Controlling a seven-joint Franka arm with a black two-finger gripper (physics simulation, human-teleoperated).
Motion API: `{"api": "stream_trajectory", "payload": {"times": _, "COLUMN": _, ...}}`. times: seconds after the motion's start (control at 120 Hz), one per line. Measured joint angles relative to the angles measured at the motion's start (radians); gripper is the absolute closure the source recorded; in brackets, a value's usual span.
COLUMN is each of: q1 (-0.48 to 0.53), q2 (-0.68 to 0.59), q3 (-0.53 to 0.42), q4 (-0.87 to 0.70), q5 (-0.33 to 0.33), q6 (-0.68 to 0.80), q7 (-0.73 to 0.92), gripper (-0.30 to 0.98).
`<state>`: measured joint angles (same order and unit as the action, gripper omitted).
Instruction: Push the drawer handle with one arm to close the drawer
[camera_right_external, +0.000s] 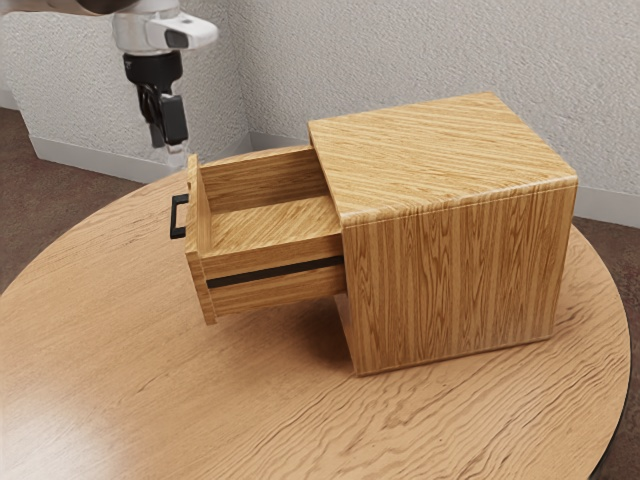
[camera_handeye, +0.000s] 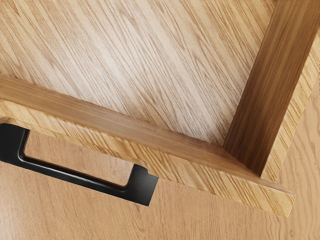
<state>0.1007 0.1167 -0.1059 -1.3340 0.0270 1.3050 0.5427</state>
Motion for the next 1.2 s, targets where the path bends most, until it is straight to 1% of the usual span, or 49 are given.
{"api": "stream_trajectory", "payload": {"times": 0.158, "q1": 0.014, "q2": -0.011, "q3": -0.002, "q4": 0.006, "q5": -0.013, "q6": 0.021, "q7": 0.056, "gripper": 0.00}}
{"api": "stream_trajectory", "payload": {"times": 0.2, "q1": 0.017, "q2": -0.074, "q3": 0.000, "q4": 0.025, "q5": -0.023, "q6": 0.023, "q7": 0.067, "gripper": 0.00}}
{"api": "stream_trajectory", "payload": {"times": 0.258, "q1": 0.037, "q2": -0.200, "q3": -0.007, "q4": 0.036, "q5": -0.070, "q6": -0.008, "q7": 0.083, "gripper": 0.00}}
{"api": "stream_trajectory", "payload": {"times": 0.292, "q1": 0.065, "q2": -0.254, "q3": -0.059, "q4": 0.033, "q5": -0.093, "q6": -0.029, "q7": 0.091, "gripper": 0.00}}
{"api": "stream_trajectory", "payload": {"times": 0.333, "q1": 0.023, "q2": -0.284, "q3": -0.114, "q4": 0.022, "q5": -0.110, "q6": -0.051, "q7": 0.101, "gripper": 0.00}}
{"api": "stream_trajectory", "payload": {"times": 0.367, "q1": -0.002, "q2": -0.282, "q3": -0.138, "q4": 0.006, "q5": -0.119, "q6": -0.066, "q7": 0.106, "gripper": 0.00}}
{"api": "stream_trajectory", "payload": {"times": 0.417, "q1": -0.008, "q2": -0.278, "q3": -0.154, "q4": -0.006, "q5": -0.129, "q6": -0.093, "q7": 0.111, "gripper": 0.02}}
{"api": "stream_trajectory", "payload": {"times": 0.467, "q1": -0.002, "q2": -0.266, "q3": -0.147, "q4": -0.012, "q5": -0.136, "q6": -0.123, "q7": 0.115, "gripper": 0.07}}
{"api": "stream_trajectory", "payload": {"times": 0.542, "q1": 0.025, "q2": -0.242, "q3": -0.095, "q4": -0.050, "q5": -0.136, "q6": -0.159, "q7": 0.124, "gripper": 0.27}}
{"api": "stream_trajectory", "payload": {"times": 0.608, "q1": 0.062, "q2": -0.196, "q3": -0.078, "q4": -0.069, "q5": -0.064, "q6": -0.178, "q7": 0.133, "gripper": 0.43}}
{"api": "stream_trajectory", "payload": {"times": 0.683, "q1": 0.077, "q2": -0.151, "q3": -0.072, "q4": -0.077, "q5": 0.001, "q6": -0.172, "q7": 0.146, "gripper": 0.56}}
{"api": "stream_trajectory", "payload": {"times": 0.717, "q1": 0.081, "q2": -0.133, "q3": -0.069, "q4": -0.090, "q5": 0.021, "q6": -0.157, "q7": 0.156, "gripper": 0.60}}
{"api": "stream_trajectory", "payload": {"times": 0.8, "q1": 0.101, "q2": -0.126, "q3": -0.066, "q4": -0.212, "q5": 0.045, "q6": -0.064, "q7": 0.194, "gripper": 0.67}}
{"api": "stream_trajectory", "payload": {"times": 0.958, "q1": 0.122, "q2": -0.141, "q3": -0.039, "q4": -0.363, "q5": 0.062, "q6": 0.130, "q7": 0.284, "gripper": 0.74}}
{"api": "stream_trajectory", "payload": {"times": 1.058, "q1": 0.138, "q2": -0.136, "q3": -0.033, "q4": -0.408, "q5": 0.060, "q6": 0.238, "q7": 0.336, "gripper": 0.76}}
{"api": "stream_trajectory", "payload": {"times": 1.2, "q1": 0.132, "q2": -0.115, "q3": -0.005, "q4": -0.436, "q5": 0.055, "q6": 0.353, "q7": 0.401, "gripper": 0.77}}
